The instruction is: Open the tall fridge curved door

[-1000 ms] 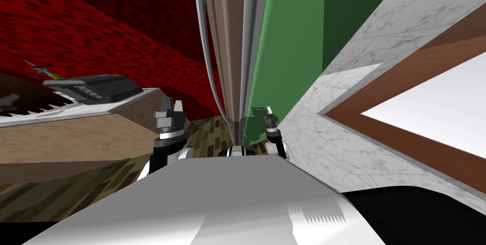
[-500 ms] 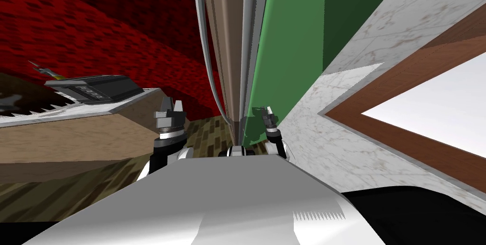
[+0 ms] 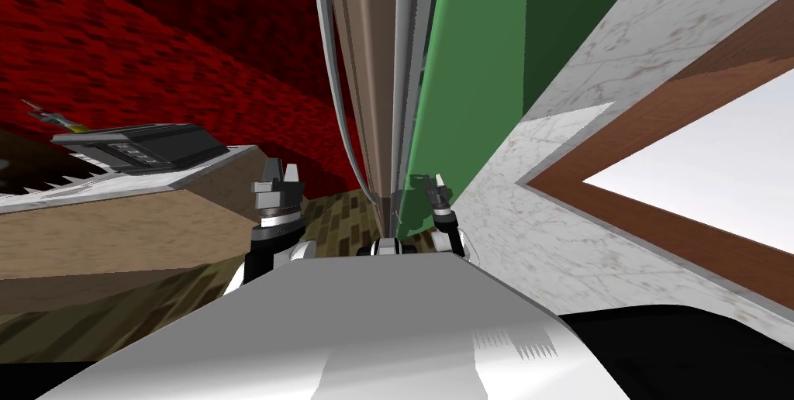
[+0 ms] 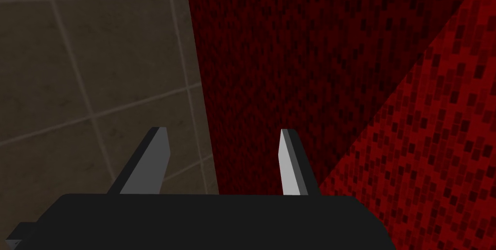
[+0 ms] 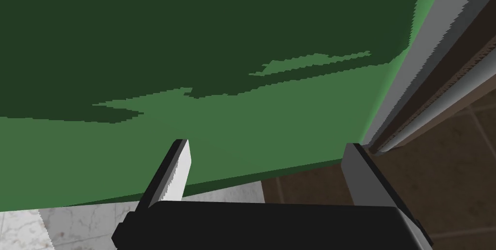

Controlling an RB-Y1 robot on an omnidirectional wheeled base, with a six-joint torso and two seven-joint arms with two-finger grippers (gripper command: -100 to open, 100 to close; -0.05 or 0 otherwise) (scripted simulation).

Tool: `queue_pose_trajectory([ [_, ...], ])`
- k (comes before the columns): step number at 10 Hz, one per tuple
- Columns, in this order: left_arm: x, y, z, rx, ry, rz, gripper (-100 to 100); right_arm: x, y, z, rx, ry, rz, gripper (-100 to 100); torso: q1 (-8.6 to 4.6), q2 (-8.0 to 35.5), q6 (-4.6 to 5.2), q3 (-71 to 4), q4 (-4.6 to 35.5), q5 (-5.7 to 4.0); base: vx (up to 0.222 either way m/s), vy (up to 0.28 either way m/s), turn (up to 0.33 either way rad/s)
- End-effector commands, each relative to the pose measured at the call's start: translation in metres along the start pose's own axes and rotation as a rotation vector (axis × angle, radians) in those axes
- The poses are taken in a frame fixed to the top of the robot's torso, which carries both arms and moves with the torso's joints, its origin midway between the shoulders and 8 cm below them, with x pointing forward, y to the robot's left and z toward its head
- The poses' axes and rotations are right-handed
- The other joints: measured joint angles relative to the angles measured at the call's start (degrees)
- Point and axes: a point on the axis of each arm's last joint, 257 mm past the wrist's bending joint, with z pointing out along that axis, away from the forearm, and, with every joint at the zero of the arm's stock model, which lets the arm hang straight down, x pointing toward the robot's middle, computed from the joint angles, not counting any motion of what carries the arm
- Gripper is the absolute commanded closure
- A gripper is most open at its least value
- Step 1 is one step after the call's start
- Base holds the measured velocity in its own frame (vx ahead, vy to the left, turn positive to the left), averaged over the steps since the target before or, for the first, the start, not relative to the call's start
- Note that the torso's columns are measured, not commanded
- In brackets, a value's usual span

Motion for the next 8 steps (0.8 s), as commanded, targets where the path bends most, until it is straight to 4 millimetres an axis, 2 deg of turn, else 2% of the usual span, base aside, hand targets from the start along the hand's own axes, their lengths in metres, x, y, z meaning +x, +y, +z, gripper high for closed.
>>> queue_pose_trajectory([
  [1, 0.000, 0.000, 0.000, 0.000, 0.000, 0.000, 0, 0.009, -0.001, 0.001, -0.011, 0.008, -0.079, -100, -0.08, 0.0, 0.01, 0.0, 0.0, -0.02, -0.008, 0.057, -0.090],
  [8, 0.000, 0.000, 0.000, 0.000, 0.000, 0.000, 0, 0.038, 0.000, 0.001, -0.070, 0.034, -0.327, -100, -0.11, 0.0, -0.01, 0.0, 0.0, -0.03, -0.009, 0.064, -0.108],
])
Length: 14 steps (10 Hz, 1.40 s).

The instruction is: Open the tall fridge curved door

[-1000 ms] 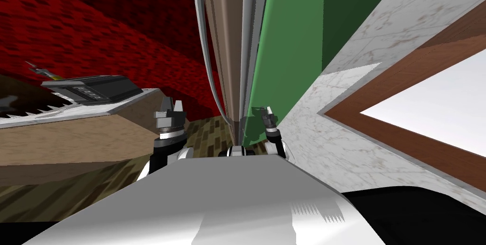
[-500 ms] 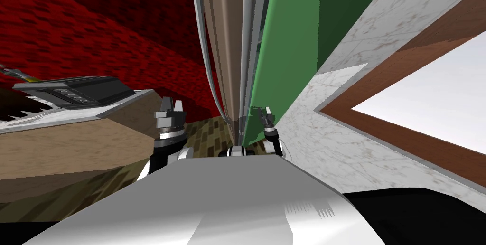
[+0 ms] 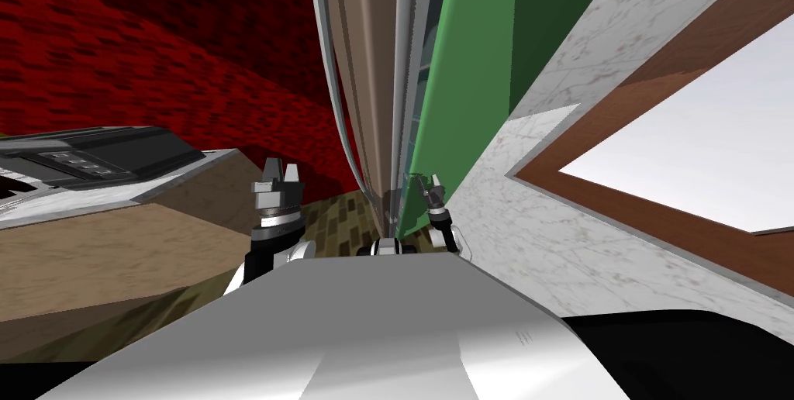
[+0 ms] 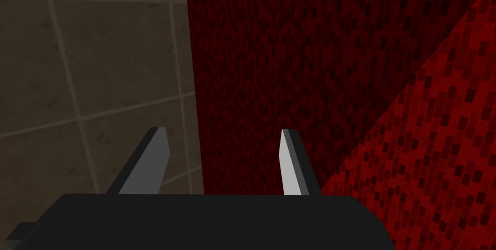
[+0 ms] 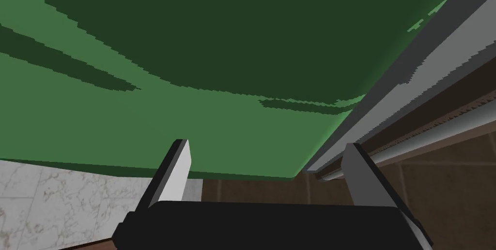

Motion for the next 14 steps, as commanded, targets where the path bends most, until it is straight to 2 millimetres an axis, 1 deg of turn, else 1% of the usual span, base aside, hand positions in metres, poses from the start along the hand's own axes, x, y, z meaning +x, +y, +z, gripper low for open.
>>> queue_pose_trajectory([
  [1, 0.000, 0.000, 0.000, 0.000, 0.000, 0.000, 0, 0.011, 0.004, 0.001, -0.031, 0.010, -0.100, -100, -0.07, 0.0, 0.02, 0.0, 0.0, -0.02, -0.004, 0.058, -0.171],
  [2, 0.000, 0.000, 0.000, 0.000, 0.000, 0.000, 0, 0.011, 0.004, 0.001, -0.031, 0.010, -0.107, -100, 0.00, 0.0, 0.03, 0.0, 0.0, -0.01, -0.012, 0.052, -0.050],
  [4, 0.000, 0.000, 0.000, 0.000, 0.000, 0.000, 0, 0.023, 0.008, 0.001, -0.066, 0.021, -0.200, -100, 0.05, 0.0, 0.02, 0.0, 0.0, 0.01, -0.012, 0.070, -0.111],
  [5, 0.000, 0.000, 0.000, 0.000, 0.000, 0.000, 0, 0.023, 0.008, 0.001, -0.066, 0.021, -0.207, -100, 0.09, 0.0, 0.03, 0.0, 0.0, 0.02, -0.013, 0.061, -0.074],
  [7, 0.000, 0.000, 0.000, 0.000, 0.000, 0.000, 0, 0.035, 0.011, 0.000, -0.105, 0.034, -0.300, -100, -0.03, 0.0, 0.02, 0.0, 0.0, -0.01, -0.005, 0.053, -0.133],
  [8, 0.000, 0.000, 0.000, 0.000, 0.000, 0.000, 0, 0.035, 0.011, 0.000, -0.105, 0.033, -0.309, -100, -0.02, 0.0, 0.03, 0.0, 0.0, -0.01, -0.011, 0.044, -0.054],
  [10, 0.000, 0.000, 0.000, 0.000, 0.000, 0.000, 0, 0.049, 0.014, -0.002, -0.146, 0.047, -0.401, -100, 0.04, 0.0, 0.02, 0.0, 0.0, 0.01, -0.011, 0.067, -0.130],
  [11, 0.000, 0.000, 0.000, 0.000, 0.000, 0.000, 0, 0.049, 0.014, -0.002, -0.146, 0.046, -0.410, -100, 0.10, 0.0, 0.03, 0.0, 0.0, 0.02, -0.022, 0.077, -0.066],
  [13, 0.000, 0.000, 0.000, 0.000, 0.000, 0.000, 0, 0.064, 0.016, -0.005, -0.188, 0.060, -0.498, -100, 0.05, 0.0, 0.02, 0.0, 0.0, 0.01, -0.018, 0.078, -0.112],
  [14, 0.000, 0.000, 0.000, 0.000, 0.000, 0.000, 0, 0.064, 0.016, -0.005, -0.188, 0.059, -0.509, -100, 0.01, 0.0, 0.02, 0.0, 0.0, 0.00, -0.010, 0.046, -0.075],
])
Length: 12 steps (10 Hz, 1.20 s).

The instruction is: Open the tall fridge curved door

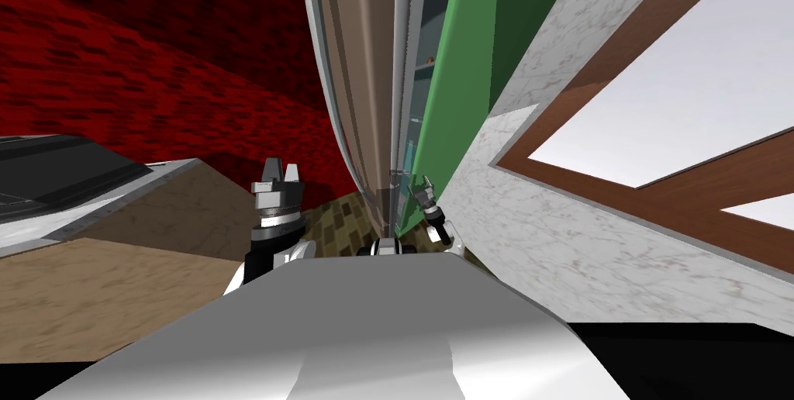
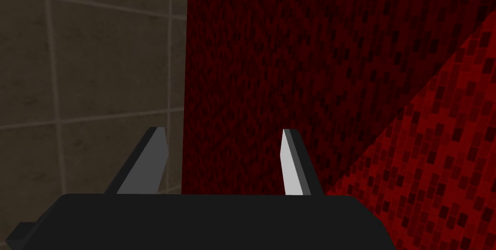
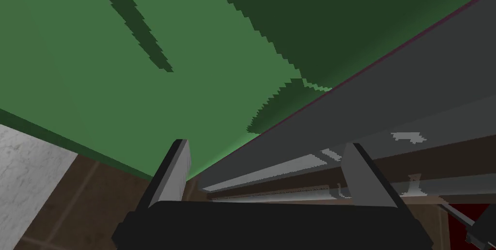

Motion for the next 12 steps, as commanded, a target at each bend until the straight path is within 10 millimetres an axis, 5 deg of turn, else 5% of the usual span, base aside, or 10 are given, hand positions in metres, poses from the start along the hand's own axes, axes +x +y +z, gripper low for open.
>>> queue_pose_trajectory([
  [1, 0.000, 0.000, 0.000, 0.000, 0.000, 0.000, 0, 0.010, 0.007, -0.002, -0.035, 0.008, -0.088, -100, -0.09, 0.0, -0.01, 0.0, 0.0, -0.02, -0.005, 0.046, -0.119],
  [12, 0.000, 0.000, 0.000, 0.000, 0.000, 0.000, 0, 0.053, 0.035, -0.011, -0.171, 0.038, -0.352, -100, 0.05, 0.0, -0.01, 0.0, 0.0, 0.01, -0.013, 0.053, -0.087],
])
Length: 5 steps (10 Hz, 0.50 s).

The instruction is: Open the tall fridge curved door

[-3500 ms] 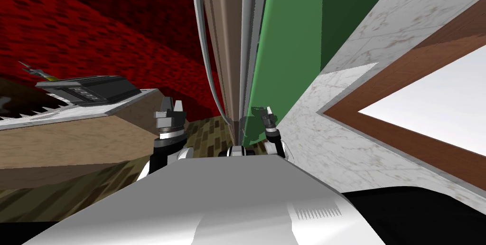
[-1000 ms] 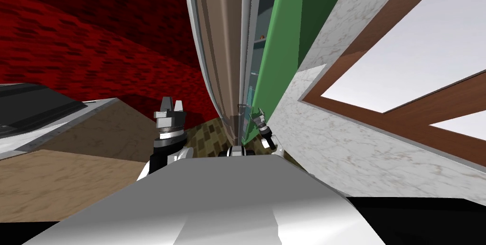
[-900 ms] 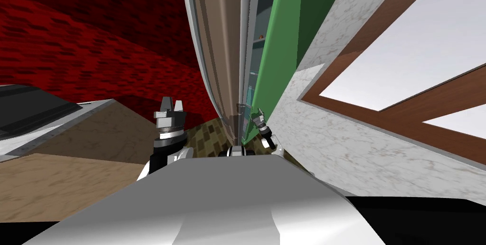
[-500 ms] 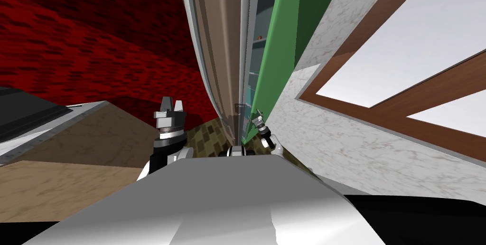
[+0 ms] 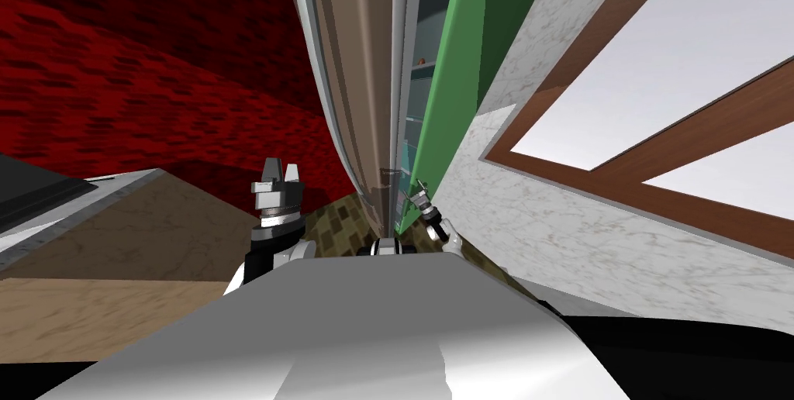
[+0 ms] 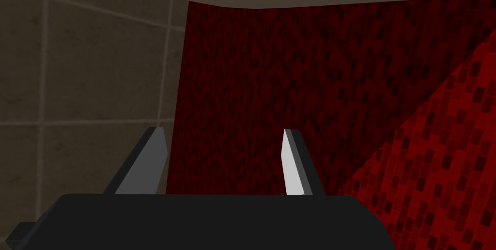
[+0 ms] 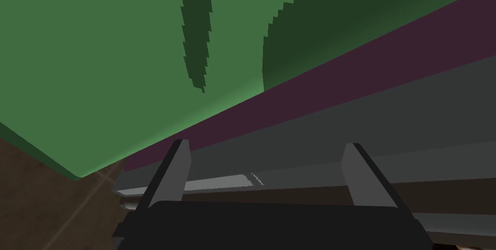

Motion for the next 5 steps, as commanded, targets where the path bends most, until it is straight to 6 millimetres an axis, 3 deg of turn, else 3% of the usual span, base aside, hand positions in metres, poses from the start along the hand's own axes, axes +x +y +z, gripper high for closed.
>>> queue_pose_trajectory([
  [1, 0.000, 0.000, 0.000, 0.000, 0.000, 0.000, 0, 0.007, 0.008, -0.001, -0.026, 0.003, -0.047, -100, 0.00, 0.0, 0.01, 0.0, 0.0, 0.00, -0.014, 0.041, -0.042],
  [5, 0.000, 0.000, 0.000, 0.000, 0.000, 0.000, 0, 0.016, 0.021, -0.002, -0.066, 0.005, -0.121, -100, -0.02, 0.0, 0.01, 0.0, 0.0, 0.00, -0.013, 0.047, -0.071],
])
